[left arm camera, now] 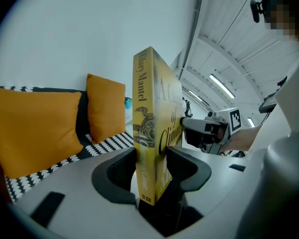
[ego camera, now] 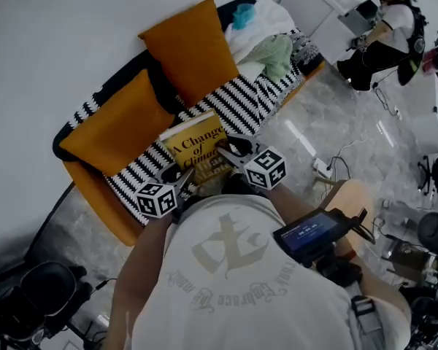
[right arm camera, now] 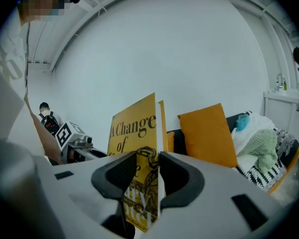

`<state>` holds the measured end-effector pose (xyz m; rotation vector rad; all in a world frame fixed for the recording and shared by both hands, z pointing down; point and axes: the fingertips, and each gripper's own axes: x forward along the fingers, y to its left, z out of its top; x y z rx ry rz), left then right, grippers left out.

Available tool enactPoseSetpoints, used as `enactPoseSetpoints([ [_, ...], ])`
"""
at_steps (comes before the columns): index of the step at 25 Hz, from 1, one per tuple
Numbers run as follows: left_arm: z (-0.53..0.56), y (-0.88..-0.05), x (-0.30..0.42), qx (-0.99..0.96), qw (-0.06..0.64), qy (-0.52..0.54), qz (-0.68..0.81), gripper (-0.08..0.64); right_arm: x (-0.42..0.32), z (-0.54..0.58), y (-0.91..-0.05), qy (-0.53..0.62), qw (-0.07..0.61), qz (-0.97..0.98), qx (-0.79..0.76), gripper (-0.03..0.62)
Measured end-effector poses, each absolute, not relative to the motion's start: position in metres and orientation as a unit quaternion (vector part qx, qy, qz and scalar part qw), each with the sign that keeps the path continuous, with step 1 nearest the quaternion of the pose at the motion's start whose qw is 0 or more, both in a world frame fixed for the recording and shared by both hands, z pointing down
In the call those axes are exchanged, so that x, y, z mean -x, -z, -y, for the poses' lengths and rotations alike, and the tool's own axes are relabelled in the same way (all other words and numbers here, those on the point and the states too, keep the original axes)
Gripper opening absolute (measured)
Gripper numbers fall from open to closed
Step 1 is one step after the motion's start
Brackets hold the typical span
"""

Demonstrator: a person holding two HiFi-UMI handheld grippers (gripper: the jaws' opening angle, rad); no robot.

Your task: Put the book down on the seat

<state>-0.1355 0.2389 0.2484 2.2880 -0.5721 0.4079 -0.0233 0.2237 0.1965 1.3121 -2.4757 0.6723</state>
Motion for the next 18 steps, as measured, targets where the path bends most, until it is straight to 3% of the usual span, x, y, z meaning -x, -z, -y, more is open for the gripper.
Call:
enactPoseSetpoints([
  [18,-0.175,-0.264,0.152,-0.844,0.386,-0.142,0.345,0.199,0.045,-0.129,-0.221,-0.234,0.153,0.906,-0.318,0.155],
])
